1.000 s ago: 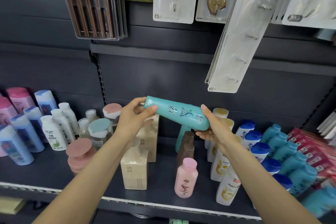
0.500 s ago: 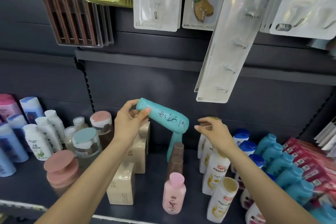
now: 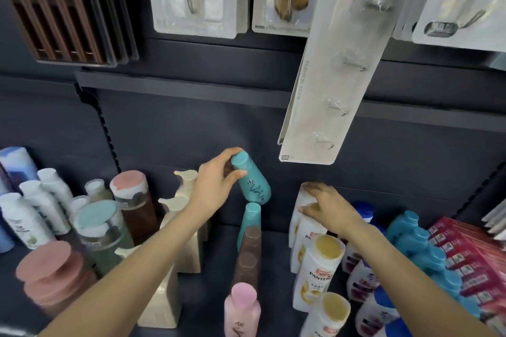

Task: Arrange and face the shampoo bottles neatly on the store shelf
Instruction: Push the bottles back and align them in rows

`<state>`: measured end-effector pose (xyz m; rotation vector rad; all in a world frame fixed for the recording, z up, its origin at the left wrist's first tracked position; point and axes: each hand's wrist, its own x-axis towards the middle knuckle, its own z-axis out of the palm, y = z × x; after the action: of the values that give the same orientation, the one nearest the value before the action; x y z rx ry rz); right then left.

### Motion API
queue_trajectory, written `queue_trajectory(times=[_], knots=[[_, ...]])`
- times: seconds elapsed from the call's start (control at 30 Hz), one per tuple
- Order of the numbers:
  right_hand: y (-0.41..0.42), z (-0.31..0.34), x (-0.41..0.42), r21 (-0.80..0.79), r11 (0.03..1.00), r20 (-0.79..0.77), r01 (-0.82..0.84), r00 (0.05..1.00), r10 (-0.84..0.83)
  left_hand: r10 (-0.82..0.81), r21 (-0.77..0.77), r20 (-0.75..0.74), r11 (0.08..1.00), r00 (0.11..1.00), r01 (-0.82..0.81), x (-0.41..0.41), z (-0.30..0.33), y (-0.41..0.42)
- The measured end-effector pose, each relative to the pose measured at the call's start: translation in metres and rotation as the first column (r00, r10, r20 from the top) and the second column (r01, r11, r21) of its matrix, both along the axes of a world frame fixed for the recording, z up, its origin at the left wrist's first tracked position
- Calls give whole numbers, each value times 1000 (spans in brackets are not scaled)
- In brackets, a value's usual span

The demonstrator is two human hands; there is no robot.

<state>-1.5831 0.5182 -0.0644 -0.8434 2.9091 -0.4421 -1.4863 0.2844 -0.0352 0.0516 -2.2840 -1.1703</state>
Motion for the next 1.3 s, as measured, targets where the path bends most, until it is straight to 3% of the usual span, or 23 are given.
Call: queue_trajectory(times=[0.43, 0.73, 1.3], knots=[[9, -14, -8, -66, 997, -7, -46, 999, 45, -180, -49, 330, 977, 927, 208, -52, -43, 4], [11, -16, -10, -86, 996, -1, -36, 999, 36, -134, -220, 548, 929, 826, 296, -76, -57, 1], [11, -19, -11, -135, 991, -18, -23, 1000, 21, 35, -403, 468, 898, 883, 178, -88, -79, 0]])
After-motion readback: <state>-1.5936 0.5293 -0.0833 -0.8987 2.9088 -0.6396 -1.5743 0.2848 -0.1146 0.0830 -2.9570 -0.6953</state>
